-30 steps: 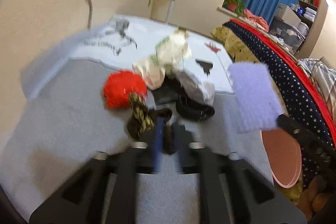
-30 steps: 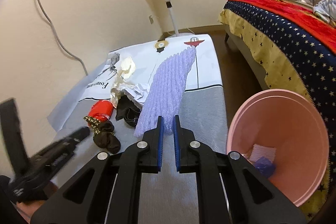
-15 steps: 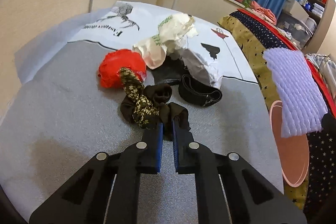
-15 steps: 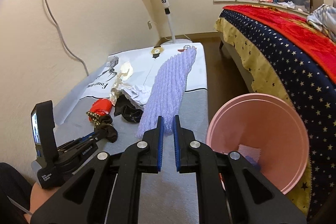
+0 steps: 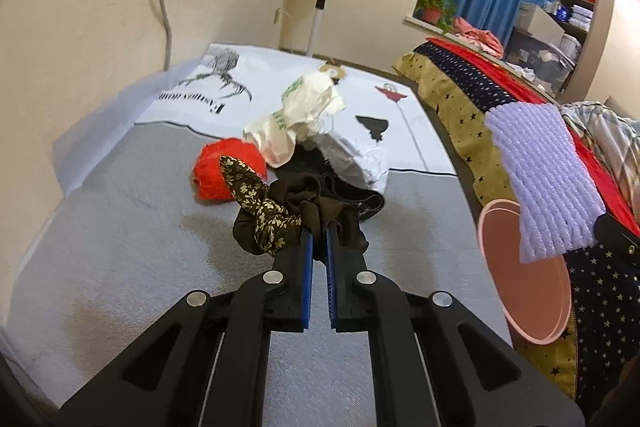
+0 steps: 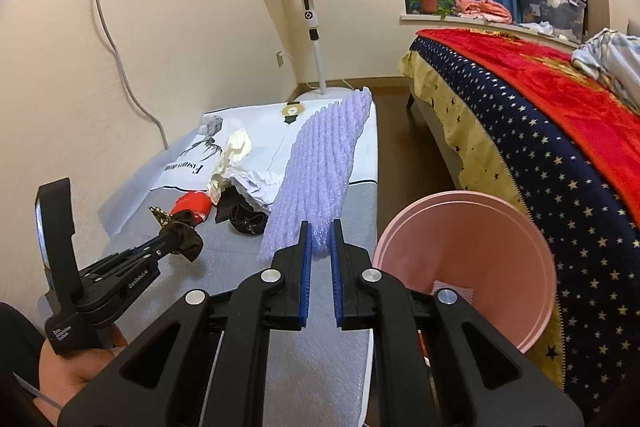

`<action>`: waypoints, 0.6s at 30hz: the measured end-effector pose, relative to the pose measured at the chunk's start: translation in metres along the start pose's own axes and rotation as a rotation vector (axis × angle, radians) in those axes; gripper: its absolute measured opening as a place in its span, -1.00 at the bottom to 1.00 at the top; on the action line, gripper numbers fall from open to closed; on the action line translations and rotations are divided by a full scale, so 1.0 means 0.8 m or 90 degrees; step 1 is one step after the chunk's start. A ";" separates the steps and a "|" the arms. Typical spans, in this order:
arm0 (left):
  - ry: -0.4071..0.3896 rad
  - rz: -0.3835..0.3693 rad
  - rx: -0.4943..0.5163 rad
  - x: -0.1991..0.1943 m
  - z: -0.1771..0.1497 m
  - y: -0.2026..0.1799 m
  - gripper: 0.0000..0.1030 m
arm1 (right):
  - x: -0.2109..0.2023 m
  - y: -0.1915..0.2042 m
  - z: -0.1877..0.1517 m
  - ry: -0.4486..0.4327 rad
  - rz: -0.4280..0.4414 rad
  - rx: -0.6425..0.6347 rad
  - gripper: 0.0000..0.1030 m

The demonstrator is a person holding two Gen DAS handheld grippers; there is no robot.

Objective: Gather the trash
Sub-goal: 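Lift the patterned bag and purple net and carry both over the pink bin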

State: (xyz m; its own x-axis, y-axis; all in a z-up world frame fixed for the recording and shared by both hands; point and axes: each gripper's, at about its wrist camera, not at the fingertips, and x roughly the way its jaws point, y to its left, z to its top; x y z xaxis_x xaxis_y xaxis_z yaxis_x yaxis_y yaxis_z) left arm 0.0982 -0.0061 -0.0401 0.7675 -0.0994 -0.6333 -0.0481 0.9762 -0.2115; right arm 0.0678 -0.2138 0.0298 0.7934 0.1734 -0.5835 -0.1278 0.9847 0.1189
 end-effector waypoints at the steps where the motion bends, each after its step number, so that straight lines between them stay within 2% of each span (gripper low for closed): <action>1: -0.005 -0.002 0.006 -0.005 0.001 -0.003 -0.89 | -0.004 -0.001 -0.001 -0.002 -0.002 0.000 -0.82; 18: -0.059 -0.050 0.049 -0.048 0.009 -0.041 -0.88 | -0.042 -0.013 -0.008 -0.012 -0.051 -0.009 -0.82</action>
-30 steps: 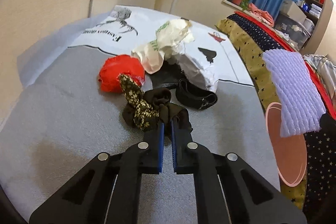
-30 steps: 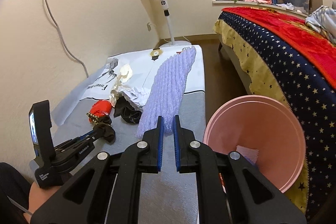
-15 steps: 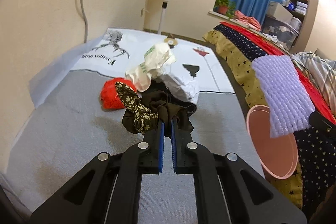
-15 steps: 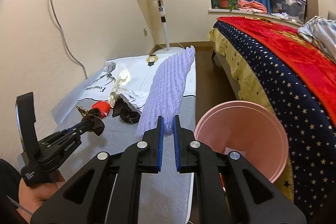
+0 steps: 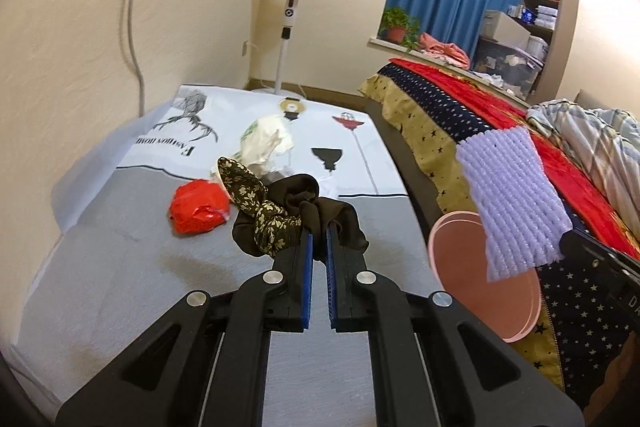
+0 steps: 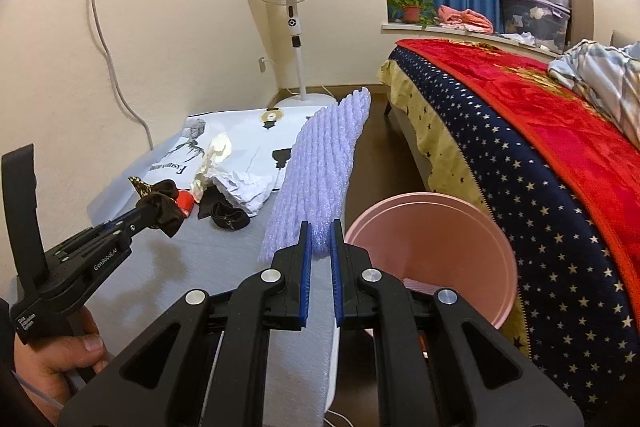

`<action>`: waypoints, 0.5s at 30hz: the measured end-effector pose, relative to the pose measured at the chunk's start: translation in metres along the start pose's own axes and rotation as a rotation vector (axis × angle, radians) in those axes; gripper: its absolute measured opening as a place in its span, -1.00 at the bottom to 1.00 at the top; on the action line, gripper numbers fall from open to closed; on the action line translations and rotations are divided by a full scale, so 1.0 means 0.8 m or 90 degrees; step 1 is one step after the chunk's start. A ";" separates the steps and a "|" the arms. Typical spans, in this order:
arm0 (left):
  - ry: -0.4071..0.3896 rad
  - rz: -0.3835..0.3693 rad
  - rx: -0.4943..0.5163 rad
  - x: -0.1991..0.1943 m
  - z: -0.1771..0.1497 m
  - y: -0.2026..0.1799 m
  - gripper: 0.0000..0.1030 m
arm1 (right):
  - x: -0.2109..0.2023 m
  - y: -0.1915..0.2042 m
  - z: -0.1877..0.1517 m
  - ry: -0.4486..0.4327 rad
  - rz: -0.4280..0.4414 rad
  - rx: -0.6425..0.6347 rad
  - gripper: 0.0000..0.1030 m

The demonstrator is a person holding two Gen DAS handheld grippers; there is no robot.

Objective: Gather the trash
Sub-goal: 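Lift the patterned bag and purple net and carry both over the pink bin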

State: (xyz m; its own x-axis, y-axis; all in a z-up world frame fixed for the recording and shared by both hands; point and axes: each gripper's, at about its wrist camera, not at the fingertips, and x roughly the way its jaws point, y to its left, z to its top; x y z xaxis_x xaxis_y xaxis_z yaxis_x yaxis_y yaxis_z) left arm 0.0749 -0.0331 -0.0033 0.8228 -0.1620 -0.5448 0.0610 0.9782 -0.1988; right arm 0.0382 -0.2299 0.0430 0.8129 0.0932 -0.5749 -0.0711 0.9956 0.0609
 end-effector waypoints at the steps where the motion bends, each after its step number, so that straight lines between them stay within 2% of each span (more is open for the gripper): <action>1: -0.001 -0.002 0.005 0.001 0.000 -0.003 -0.89 | -0.001 -0.003 0.000 -0.001 -0.004 0.002 -0.82; 8: -0.002 -0.019 0.012 0.007 0.001 -0.022 -0.89 | -0.004 -0.018 0.001 -0.007 -0.024 0.016 -0.82; 15: -0.005 -0.033 0.030 0.016 0.003 -0.041 -0.89 | -0.008 -0.039 0.002 -0.028 -0.077 0.039 -0.82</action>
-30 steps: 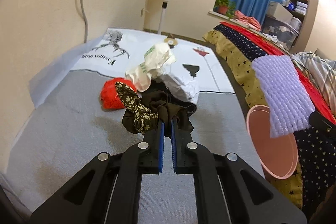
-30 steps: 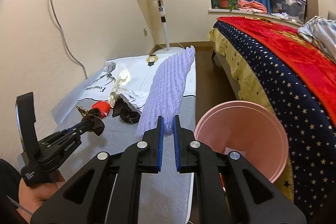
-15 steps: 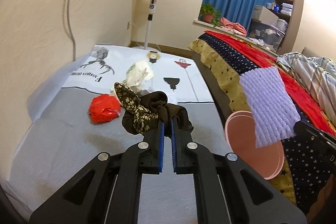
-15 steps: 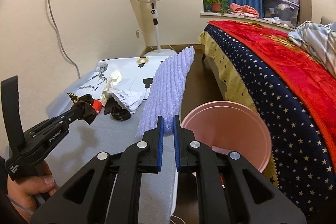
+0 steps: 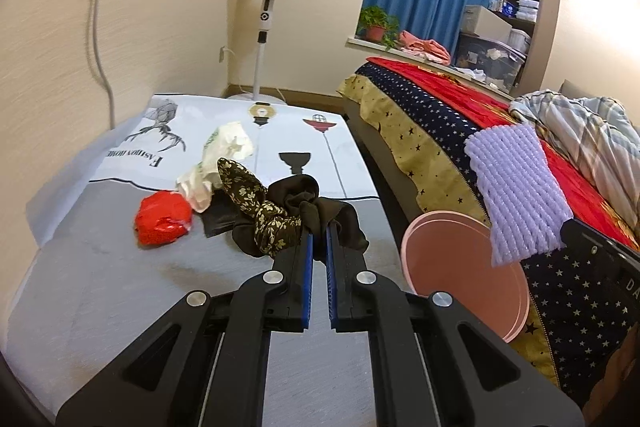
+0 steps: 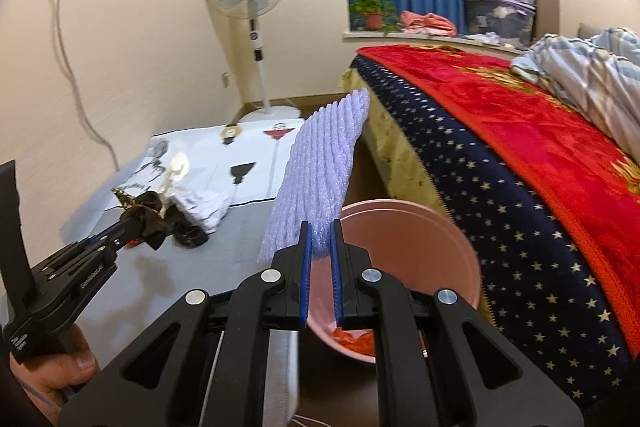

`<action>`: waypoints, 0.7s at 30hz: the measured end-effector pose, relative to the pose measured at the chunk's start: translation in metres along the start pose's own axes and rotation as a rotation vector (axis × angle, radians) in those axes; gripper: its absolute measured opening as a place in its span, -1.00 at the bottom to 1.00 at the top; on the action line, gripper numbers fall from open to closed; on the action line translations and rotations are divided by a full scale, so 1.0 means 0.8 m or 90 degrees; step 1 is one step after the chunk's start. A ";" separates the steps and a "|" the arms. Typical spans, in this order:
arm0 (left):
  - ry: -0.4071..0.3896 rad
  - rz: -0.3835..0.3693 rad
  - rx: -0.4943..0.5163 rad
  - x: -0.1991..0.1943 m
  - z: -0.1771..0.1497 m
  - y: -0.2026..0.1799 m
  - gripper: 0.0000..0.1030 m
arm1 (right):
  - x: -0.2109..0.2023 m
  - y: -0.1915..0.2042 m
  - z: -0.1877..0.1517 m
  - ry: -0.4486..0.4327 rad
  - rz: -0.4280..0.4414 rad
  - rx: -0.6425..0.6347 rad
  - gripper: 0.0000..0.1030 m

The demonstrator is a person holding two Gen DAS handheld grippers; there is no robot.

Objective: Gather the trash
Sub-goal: 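Lift the patterned bag and purple net and carry both over the pink bin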

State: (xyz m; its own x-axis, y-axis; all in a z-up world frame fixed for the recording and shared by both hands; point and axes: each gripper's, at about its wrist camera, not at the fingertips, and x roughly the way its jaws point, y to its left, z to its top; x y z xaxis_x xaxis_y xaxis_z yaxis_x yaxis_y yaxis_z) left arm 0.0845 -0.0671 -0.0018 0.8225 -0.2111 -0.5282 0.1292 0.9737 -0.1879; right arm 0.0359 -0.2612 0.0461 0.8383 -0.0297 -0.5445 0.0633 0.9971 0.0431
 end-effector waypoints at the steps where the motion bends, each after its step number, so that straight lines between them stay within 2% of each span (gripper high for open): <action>1: 0.000 -0.001 0.002 0.001 0.000 -0.002 -0.89 | 0.001 -0.003 0.000 -0.001 -0.008 0.003 -0.82; 21: 0.008 -0.052 0.041 0.039 -0.001 -0.059 -0.89 | 0.018 -0.035 0.005 -0.001 -0.069 0.021 -0.82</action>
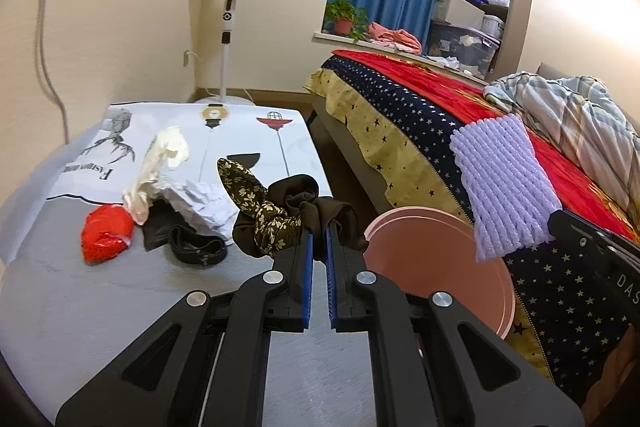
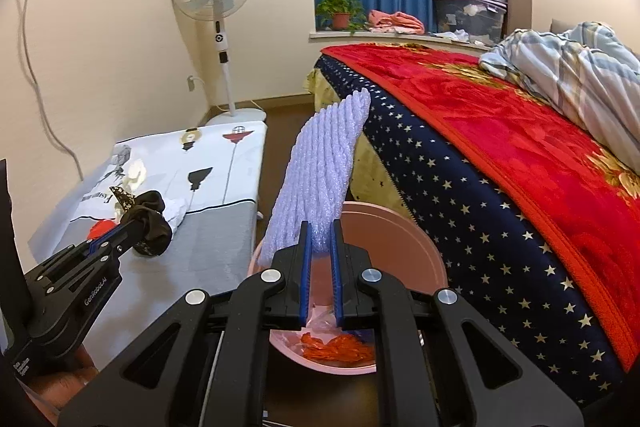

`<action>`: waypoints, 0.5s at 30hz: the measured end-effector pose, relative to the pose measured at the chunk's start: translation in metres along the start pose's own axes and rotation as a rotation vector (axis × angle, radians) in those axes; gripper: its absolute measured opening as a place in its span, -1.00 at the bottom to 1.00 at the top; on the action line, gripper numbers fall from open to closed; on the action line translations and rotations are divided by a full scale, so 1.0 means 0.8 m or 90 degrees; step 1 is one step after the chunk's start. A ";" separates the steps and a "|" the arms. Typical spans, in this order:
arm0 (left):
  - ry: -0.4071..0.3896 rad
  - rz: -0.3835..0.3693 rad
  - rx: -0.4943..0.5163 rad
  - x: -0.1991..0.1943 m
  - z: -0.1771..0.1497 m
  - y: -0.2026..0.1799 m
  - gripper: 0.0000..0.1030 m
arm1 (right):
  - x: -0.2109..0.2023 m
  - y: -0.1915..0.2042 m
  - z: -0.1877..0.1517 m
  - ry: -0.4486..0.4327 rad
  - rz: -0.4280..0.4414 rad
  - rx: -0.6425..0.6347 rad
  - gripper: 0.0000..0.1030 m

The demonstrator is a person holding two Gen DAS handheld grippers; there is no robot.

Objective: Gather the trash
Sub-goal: 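Lift the patterned bag and purple net and carry both over the pink bin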

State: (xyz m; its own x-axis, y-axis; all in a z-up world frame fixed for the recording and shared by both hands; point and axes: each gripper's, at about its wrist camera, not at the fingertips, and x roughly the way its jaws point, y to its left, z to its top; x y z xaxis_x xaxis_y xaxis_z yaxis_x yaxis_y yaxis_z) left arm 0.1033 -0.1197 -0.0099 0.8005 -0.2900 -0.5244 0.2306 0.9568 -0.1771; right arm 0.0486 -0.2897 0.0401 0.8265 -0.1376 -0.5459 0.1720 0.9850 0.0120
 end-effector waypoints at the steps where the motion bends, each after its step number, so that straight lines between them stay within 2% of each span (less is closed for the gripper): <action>1: 0.001 -0.003 0.001 0.002 0.000 -0.002 -0.89 | 0.001 -0.002 0.000 0.000 -0.004 0.002 -0.82; 15: 0.013 -0.055 0.021 0.032 -0.002 -0.040 -0.89 | 0.012 -0.037 0.005 0.004 -0.066 0.029 -0.82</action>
State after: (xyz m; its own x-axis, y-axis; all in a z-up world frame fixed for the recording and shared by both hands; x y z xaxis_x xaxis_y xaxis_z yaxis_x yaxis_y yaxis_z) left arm 0.1155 -0.1580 -0.0189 0.7656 -0.3722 -0.5247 0.3173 0.9280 -0.1953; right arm 0.0538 -0.3203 0.0379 0.8001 -0.2375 -0.5509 0.2801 0.9599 -0.0070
